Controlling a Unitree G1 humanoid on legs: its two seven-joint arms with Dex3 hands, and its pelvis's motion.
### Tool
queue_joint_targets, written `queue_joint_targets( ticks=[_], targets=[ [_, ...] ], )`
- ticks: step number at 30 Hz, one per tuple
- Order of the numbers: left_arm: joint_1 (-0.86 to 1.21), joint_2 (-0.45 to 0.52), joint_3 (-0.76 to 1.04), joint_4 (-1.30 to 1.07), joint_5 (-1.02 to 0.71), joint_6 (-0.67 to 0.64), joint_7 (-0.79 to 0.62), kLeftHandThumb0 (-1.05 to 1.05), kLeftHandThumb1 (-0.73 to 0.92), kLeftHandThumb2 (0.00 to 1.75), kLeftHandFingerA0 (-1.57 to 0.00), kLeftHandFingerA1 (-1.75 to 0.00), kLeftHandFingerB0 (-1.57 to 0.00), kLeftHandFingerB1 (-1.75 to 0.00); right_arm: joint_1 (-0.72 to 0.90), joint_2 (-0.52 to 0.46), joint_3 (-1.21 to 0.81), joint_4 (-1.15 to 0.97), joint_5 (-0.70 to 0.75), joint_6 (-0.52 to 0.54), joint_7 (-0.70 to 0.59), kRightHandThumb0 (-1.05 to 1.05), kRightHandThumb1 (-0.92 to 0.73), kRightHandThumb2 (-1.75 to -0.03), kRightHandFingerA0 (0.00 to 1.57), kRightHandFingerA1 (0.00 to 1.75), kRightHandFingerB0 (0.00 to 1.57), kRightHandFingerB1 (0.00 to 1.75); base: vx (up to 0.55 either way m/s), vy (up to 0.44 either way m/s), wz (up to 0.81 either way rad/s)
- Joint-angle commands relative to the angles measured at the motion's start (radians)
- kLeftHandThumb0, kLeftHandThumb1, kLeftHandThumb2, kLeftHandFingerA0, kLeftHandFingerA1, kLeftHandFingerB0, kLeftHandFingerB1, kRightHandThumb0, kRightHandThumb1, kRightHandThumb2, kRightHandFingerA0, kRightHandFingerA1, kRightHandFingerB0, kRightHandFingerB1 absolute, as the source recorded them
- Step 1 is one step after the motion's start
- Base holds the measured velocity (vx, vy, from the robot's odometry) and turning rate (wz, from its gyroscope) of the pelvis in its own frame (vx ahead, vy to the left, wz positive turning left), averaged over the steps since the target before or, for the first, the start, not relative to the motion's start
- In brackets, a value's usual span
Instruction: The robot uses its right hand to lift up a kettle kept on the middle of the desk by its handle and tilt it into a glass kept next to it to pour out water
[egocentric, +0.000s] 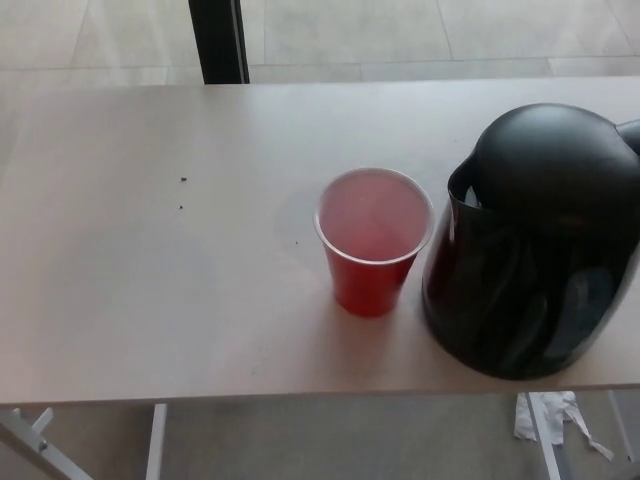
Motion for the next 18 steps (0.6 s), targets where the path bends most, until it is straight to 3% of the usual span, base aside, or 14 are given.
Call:
queue_joint_targets(
  ticks=[1,3,4,5,7,8,9,10,12,13,14,15,16,18],
  targets=[
    [-0.005,-0.003,0.033,0.022,-0.029,-0.022,-0.004,-0.76,0.89,0.66,-0.58,-0.52,-0.4,-0.49,0.058,0.087,-0.252,0.232,0.136,-0.295,-0.067,-0.56,-0.43,-0.76,0.17,0.62,0.1,0.54,0.0,0.0,0.0],
    [-0.021,0.002,0.033,0.035,-0.028,-0.014,0.005,-0.74,0.87,0.66,-0.59,-0.51,-0.41,-0.49,-0.035,0.096,-0.323,0.413,0.153,-0.294,-0.212,-0.51,-0.62,-0.58,0.43,0.82,0.04,0.5,0.0,0.0,0.0],
    [-0.036,0.004,0.046,0.039,-0.049,0.007,-0.001,-0.72,0.86,0.66,-0.59,-0.55,-0.39,-0.5,-0.071,0.092,-0.344,0.483,0.165,-0.304,-0.252,-0.54,-0.49,-0.81,0.29,0.72,0.02,0.51,0.0,0.0,0.0],
    [-0.045,0.006,0.046,0.045,-0.05,0.018,0.004,-0.72,0.85,0.65,-0.59,-0.54,-0.4,-0.49,-0.084,0.089,-0.357,0.54,0.174,-0.338,-0.267,-0.48,-0.66,-0.6,0.19,0.79,0.0,0.45,0.0,0.0,0.0],
    [-0.051,0.006,0.045,0.049,-0.052,0.028,0.007,-0.71,0.85,0.65,-0.61,-0.55,-0.41,-0.5,-0.103,0.079,-0.382,0.604,0.192,-0.361,-0.281,-0.43,-0.67,-0.59,0.2,0.83,0.0,0.42,0.0,0.0,0.0],
    [-0.043,0.015,0.02,0.056,-0.023,-0.01,0.0,-0.71,0.88,0.66,-0.6,-0.55,-0.39,-0.5,-0.13,0.049,-0.365,0.765,0.183,-0.393,-0.309,-0.38,-0.66,-0.63,0.56,1.09,0.01,0.33,0.0,0.0,0.0],
    [-0.031,0.016,0.009,0.041,-0.01,-0.016,0.0,-0.71,0.89,0.67,-0.6,-0.53,-0.38,-0.49,-0.131,0.038,-0.344,0.82,0.168,-0.399,-0.306,-0.38,-0.67,-0.6,0.59,1.06,0.0,0.35,0.0,0.0,0.0],
    [-0.023,0.016,0.007,0.029,-0.005,-0.008,0.006,-0.72,0.88,0.66,-0.61,-0.53,-0.39,-0.48,-0.118,0.05,-0.314,0.843,0.148,-0.414,-0.296,-0.36,-0.69,-0.58,0.31,1.03,0.0,0.53,0.0,0.0,0.0],
    [-0.012,0.019,0.005,0.024,-0.002,-0.011,0.001,-0.71,0.88,0.66,-0.61,-0.53,-0.38,-0.49,-0.084,0.068,-0.269,0.827,0.113,-0.411,-0.29,-0.42,-0.68,-0.58,0.4,1.06,0.08,0.72,0.0,0.0,0.0],
    [-0.008,0.023,0.002,0.023,0.002,-0.007,0.0,-0.72,0.68,1.04,-0.53,-0.63,-0.34,-0.57,-0.064,0.074,-0.243,0.821,0.1,-0.394,-0.267,-0.41,-0.62,-0.57,0.4,0.89,0.18,0.64,0.0,0.0,0.0],
    [-0.006,0.027,-0.001,0.023,0.006,0.002,0.001,-0.72,0.68,1.04,-0.53,-0.63,-0.34,-0.57,-0.05,0.072,-0.227,0.829,0.1,-0.379,-0.234,-0.41,-0.62,-0.57,0.4,0.89,0.18,0.64,0.0,0.0,0.0],
    [-0.004,0.026,-0.008,0.035,0.016,-0.009,0.005,-0.72,0.87,0.66,-0.61,-0.52,-0.38,-0.47,-0.033,0.059,-0.222,0.821,0.105,-0.368,-0.194,-0.42,-0.64,-0.59,0.34,0.8,0.08,0.58,0.0,0.0,0.0],
    [-0.007,0.028,-0.008,0.046,0.015,-0.016,0.002,-0.69,0.86,0.66,-0.61,-0.52,-0.37,-0.47,-0.029,0.053,-0.231,0.824,0.126,-0.363,-0.161,-0.43,-0.63,-0.59,0.15,0.74,0.03,0.56,0.0,0.0,0.0],
    [-0.006,0.034,-0.006,0.064,0.015,-0.03,-0.006,-0.68,0.86,0.66,-0.6,-0.52,-0.37,-0.47,-0.029,0.036,-0.222,0.861,0.13,-0.397,-0.133,-0.45,-0.64,-0.6,0.14,0.72,0.02,0.55,0.0,0.0,0.0]
  ],
)
